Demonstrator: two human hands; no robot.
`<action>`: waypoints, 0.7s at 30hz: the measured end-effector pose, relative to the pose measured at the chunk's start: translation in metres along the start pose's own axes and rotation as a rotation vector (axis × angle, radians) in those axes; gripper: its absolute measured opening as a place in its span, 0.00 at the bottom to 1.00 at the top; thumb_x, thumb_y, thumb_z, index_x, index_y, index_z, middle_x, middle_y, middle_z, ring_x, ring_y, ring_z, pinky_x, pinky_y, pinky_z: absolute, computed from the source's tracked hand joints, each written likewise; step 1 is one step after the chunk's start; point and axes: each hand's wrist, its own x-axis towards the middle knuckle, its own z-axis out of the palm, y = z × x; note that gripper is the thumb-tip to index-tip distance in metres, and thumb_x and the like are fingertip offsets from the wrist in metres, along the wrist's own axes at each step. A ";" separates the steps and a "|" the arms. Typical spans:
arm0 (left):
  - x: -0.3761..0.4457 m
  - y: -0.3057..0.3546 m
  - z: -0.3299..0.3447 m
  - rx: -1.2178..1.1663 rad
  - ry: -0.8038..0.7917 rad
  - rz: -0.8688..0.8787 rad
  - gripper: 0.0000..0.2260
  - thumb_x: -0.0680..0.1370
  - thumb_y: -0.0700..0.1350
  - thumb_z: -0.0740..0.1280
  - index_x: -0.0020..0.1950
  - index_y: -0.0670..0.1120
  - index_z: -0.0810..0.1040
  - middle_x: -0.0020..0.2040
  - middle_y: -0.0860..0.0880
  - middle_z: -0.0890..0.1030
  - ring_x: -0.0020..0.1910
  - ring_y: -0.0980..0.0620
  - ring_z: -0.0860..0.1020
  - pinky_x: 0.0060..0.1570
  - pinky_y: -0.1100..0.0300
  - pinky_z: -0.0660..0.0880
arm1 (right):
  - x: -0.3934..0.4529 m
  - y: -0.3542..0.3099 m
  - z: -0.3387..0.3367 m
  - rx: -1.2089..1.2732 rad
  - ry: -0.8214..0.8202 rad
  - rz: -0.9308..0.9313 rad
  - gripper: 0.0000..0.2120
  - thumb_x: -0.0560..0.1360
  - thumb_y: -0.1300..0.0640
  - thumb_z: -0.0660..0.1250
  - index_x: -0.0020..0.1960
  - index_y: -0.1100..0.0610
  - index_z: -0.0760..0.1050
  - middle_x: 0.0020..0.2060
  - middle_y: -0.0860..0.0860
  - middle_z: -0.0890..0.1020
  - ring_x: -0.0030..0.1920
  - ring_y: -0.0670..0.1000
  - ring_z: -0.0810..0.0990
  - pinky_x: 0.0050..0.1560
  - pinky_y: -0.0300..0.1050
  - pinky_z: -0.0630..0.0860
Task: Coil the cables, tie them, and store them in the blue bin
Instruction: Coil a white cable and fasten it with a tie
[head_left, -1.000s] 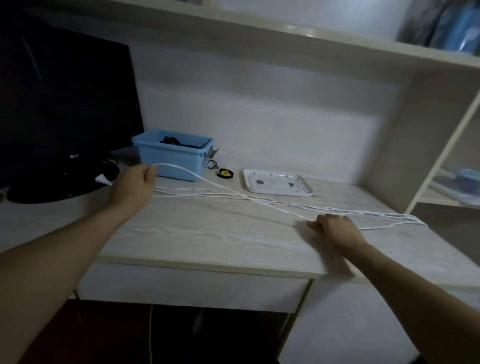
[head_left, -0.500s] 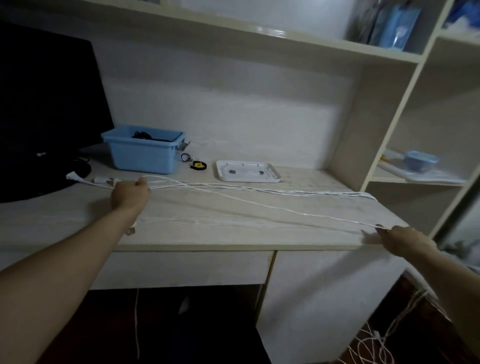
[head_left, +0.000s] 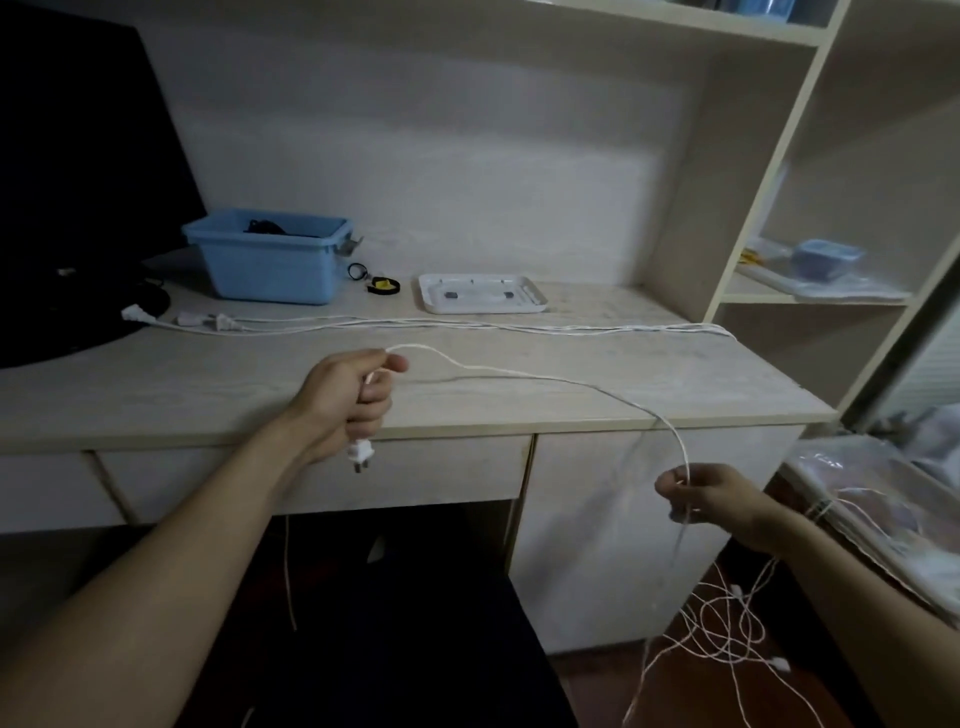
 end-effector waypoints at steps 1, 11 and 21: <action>-0.011 -0.005 0.006 0.020 -0.029 0.017 0.12 0.84 0.45 0.54 0.49 0.42 0.74 0.25 0.52 0.60 0.19 0.57 0.54 0.25 0.64 0.47 | -0.008 -0.003 0.013 0.064 -0.023 -0.063 0.08 0.78 0.60 0.68 0.54 0.64 0.78 0.45 0.61 0.78 0.44 0.57 0.80 0.52 0.55 0.80; -0.075 -0.100 0.049 -0.006 -0.107 0.106 0.13 0.82 0.48 0.58 0.48 0.41 0.76 0.27 0.49 0.60 0.23 0.55 0.55 0.24 0.60 0.49 | -0.082 -0.042 0.094 0.370 -0.176 -0.369 0.17 0.74 0.55 0.69 0.61 0.60 0.76 0.37 0.56 0.76 0.32 0.52 0.69 0.32 0.44 0.67; -0.102 -0.150 0.081 -0.664 -0.097 -0.234 0.16 0.84 0.47 0.53 0.38 0.46 0.70 0.25 0.53 0.58 0.20 0.57 0.55 0.23 0.61 0.48 | -0.120 -0.005 0.167 0.211 0.057 -0.420 0.07 0.81 0.56 0.64 0.49 0.55 0.80 0.28 0.42 0.76 0.30 0.41 0.72 0.33 0.33 0.69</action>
